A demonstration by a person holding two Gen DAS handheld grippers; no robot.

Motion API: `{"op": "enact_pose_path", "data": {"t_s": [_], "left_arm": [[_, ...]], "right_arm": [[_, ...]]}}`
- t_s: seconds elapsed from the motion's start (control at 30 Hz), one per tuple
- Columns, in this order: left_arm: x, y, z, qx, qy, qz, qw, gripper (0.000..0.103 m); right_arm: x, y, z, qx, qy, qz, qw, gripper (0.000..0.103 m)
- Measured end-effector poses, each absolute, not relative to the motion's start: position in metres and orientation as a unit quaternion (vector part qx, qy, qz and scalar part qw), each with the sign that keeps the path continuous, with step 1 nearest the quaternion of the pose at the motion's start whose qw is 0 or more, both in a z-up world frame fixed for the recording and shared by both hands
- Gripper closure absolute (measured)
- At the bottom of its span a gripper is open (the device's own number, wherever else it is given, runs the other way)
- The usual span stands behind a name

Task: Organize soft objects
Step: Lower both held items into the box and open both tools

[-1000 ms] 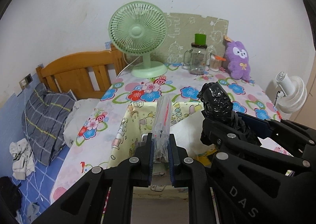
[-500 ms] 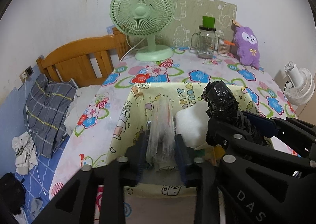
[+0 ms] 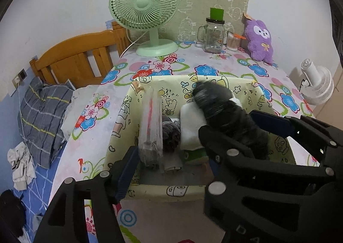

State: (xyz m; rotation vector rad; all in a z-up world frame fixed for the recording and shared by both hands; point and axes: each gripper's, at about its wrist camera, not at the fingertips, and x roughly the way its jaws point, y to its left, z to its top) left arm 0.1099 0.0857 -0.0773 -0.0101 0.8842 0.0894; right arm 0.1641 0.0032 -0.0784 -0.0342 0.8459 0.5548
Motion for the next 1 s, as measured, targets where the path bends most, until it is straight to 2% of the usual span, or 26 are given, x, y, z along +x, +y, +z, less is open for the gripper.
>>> {"op": "enact_pose_path", "data": {"t_s": [0.2, 0.7, 1.0], "left_arm": [[0.102, 0.081, -0.072, -0.004, 0.422, 0.037, 0.906, 0.030], [0.086, 0.059, -0.057, 0.007, 0.400, 0.026, 0.916, 0.026], [0.077, 0.039, -0.043, 0.016, 0.373, 0.027, 0.927, 0.016]], "right_arm": [[0.156, 0.000, -0.072, -0.022, 0.393, 0.268, 0.879, 0.024], [0.132, -0.026, -0.054, -0.019, 0.369, 0.248, 0.896, 0.022], [0.120, -0.055, -0.039, -0.010, 0.348, 0.220, 0.911, 0.015]]}}
